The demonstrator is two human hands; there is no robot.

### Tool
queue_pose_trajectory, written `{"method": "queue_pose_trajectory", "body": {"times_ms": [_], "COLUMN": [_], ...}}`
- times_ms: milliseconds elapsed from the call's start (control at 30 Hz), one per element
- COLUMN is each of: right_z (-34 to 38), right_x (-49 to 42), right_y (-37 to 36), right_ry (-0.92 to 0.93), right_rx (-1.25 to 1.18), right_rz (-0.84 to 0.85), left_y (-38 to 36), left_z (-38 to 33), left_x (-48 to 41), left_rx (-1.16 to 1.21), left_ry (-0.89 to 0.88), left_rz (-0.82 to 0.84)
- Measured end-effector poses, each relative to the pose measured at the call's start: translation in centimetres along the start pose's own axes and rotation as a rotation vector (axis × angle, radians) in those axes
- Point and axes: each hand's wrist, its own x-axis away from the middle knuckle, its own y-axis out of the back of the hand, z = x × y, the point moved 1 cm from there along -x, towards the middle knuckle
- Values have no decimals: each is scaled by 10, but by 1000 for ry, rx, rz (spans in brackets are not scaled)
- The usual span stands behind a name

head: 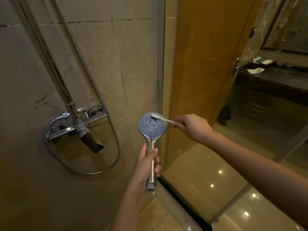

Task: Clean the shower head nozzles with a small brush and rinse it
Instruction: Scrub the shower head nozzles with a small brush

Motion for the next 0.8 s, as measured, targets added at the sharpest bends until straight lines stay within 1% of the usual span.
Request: {"method": "queue_pose_trajectory", "body": {"times_ms": [67,200,333,467,567,700,800], "right_z": [-8,-4,-10,-1,-9,-7,-15], "right_x": [1,13,15,29,30,34,30], "right_y": [2,-5,1,-5,-2,-2,5], "right_ry": [-63,37,-39,45,2,82,30], "right_rx": [-26,35,-8,43,23,63,22], "right_rz": [8,95,29,67,34,63,17], "left_y": [0,3,-1,-1,-6,-8,-11], "left_z": [2,2,-2,-7,-5,-8,-11], "left_x": [2,7,9,11,11,13,13], "left_rx": [21,75,79,107,116,104,82], "left_ry": [30,42,48,56,76,59,52], "left_rz": [2,-8,-10,-11,-16,-33,-34]}}
